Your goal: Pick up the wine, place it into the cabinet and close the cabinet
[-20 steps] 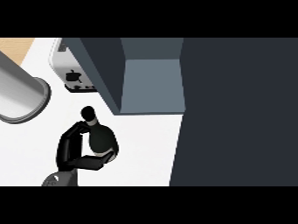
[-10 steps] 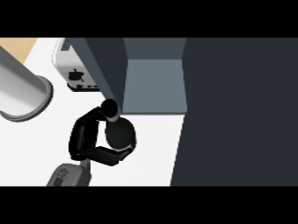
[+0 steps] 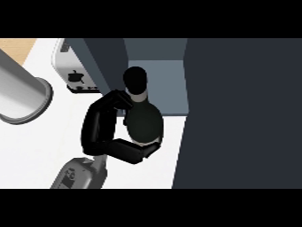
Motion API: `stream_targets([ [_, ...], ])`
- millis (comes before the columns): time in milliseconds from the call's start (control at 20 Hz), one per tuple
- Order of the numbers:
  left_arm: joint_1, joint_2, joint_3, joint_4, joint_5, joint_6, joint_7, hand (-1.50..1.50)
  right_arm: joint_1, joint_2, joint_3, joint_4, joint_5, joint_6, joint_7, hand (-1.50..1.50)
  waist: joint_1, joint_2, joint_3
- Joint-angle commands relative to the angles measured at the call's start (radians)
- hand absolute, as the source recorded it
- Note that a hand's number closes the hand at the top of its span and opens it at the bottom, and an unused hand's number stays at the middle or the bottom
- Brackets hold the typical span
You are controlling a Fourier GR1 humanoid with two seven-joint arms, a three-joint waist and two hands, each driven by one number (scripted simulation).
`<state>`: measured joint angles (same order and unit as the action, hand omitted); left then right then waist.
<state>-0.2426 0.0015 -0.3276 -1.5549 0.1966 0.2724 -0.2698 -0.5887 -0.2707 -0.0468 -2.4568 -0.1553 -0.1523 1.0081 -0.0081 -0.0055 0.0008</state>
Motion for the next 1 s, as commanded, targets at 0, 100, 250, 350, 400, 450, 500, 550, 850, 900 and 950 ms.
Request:
stream_targets([
  [0, -0.126, -0.001, -0.072, -0.010, 0.007, 0.166, 0.096, 1.50, 0.057, 0.003, -0.032, -0.126, -0.102, 0.008, 0.046, -1.50, -0.009, 0.002, 0.000],
  [100, -0.215, -0.001, -0.035, -0.047, 0.004, 0.193, 0.235, 1.50, 0.118, 0.020, -0.034, -0.110, -0.107, 0.046, -0.024, -1.50, -0.007, 0.003, 0.001],
  [250, -0.278, -0.001, -0.054, 0.026, 0.015, 0.267, 0.237, 1.50, 0.006, -0.019, -0.069, -0.062, -0.134, 0.031, 0.037, -1.50, -0.006, 0.003, 0.000],
  [350, -0.308, -0.001, -0.021, 0.017, 0.021, 0.264, 0.321, 1.50, 0.008, -0.008, -0.045, -0.044, -0.107, 0.033, 0.020, -1.50, -0.001, 0.003, 0.000],
  [400, -0.368, -0.001, 0.035, 0.125, 0.038, 0.235, 0.273, 1.50, 0.014, -0.012, -0.040, -0.118, -0.111, 0.009, 0.092, -1.50, -0.016, 0.004, -0.001],
  [450, -0.413, -0.001, 0.038, 0.114, 0.037, 0.271, 0.303, 1.50, -0.018, -0.027, -0.087, -0.067, -0.146, 0.025, 0.065, -1.50, -0.011, 0.004, 0.000],
  [500, -0.366, -0.001, 0.003, 0.131, 0.025, 0.273, 0.230, 1.50, 0.086, 0.021, -0.025, -0.115, -0.084, 0.033, 0.005, -1.50, -0.007, 0.005, 0.000],
  [550, -0.359, -0.001, -0.028, 0.048, -0.020, 0.329, 0.294, 1.50, -0.002, 0.000, -0.063, -0.028, -0.118, 0.028, 0.011, -1.50, 0.002, 0.003, 0.000],
  [850, -0.402, 0.036, -0.016, 0.184, -0.044, 0.289, 0.218, 1.50, 0.033, 0.008, -0.027, -0.077, -0.085, 0.031, 0.031, -1.50, -0.001, 0.002, -0.001],
  [900, -0.458, 0.010, -0.008, 0.250, -0.068, 0.317, 0.205, 1.50, 0.010, -0.015, -0.089, -0.059, -0.162, 0.049, 0.046, -1.50, -0.010, 0.003, 0.000],
  [950, -0.466, 0.024, 0.025, 0.287, -0.054, 0.280, 0.179, 1.50, 0.030, 0.004, -0.044, -0.086, -0.092, 0.023, 0.054, -1.50, -0.009, 0.004, -0.001],
])
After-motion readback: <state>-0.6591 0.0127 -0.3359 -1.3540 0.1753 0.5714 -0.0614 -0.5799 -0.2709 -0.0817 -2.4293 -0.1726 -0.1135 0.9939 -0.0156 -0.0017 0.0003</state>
